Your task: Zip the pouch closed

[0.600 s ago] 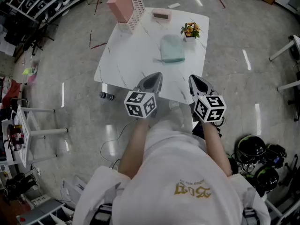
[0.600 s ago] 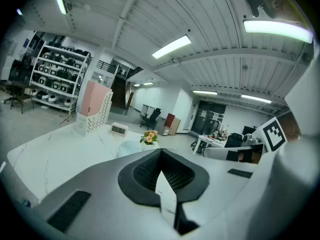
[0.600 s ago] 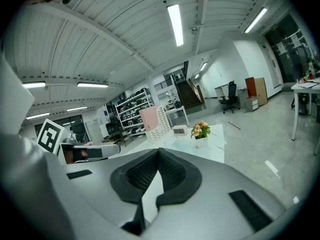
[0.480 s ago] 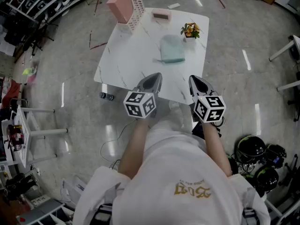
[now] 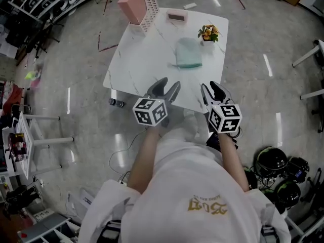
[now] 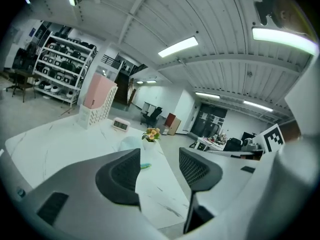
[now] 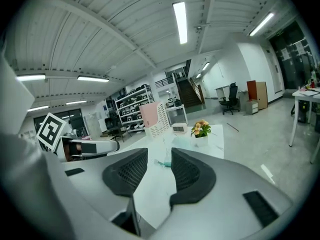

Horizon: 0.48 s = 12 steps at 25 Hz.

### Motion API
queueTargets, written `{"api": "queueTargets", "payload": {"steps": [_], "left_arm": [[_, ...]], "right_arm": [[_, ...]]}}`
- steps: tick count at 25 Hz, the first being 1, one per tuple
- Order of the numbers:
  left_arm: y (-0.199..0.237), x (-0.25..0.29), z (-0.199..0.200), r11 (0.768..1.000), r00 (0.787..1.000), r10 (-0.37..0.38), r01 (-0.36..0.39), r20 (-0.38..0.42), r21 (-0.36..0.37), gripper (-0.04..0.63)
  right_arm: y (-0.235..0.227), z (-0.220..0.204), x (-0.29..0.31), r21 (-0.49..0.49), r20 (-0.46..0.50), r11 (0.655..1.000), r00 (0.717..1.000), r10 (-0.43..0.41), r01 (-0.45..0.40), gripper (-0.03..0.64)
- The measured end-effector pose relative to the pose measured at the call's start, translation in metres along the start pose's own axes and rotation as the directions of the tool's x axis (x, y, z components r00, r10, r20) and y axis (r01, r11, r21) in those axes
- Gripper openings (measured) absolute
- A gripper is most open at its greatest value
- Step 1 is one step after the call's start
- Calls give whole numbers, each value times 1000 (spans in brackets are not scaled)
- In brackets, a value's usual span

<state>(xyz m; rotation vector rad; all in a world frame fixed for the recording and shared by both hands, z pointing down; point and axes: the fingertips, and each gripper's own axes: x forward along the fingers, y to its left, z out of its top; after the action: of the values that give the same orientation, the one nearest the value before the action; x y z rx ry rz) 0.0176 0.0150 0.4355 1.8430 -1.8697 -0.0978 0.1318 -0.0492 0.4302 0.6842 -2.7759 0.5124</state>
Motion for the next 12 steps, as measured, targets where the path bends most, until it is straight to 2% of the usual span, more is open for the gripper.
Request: {"api": "queueTargets", "payload": {"steps": [3, 8, 12], "left_arm": [[9, -1, 0, 1000, 1000, 11, -11, -7, -8, 249], [25, 6, 1, 1000, 999, 19, -20, -34, -15, 244], [41, 19, 2, 1000, 998, -2, 2, -66, -9, 242]], "right_arm": [[1, -3, 6, 1, -10, 1000, 1000, -7, 7, 172], [4, -9, 14, 17, -38, 1000, 999, -17, 18, 163], [-1, -15, 29, 46, -65, 997, 997, -53, 56, 166]]}}
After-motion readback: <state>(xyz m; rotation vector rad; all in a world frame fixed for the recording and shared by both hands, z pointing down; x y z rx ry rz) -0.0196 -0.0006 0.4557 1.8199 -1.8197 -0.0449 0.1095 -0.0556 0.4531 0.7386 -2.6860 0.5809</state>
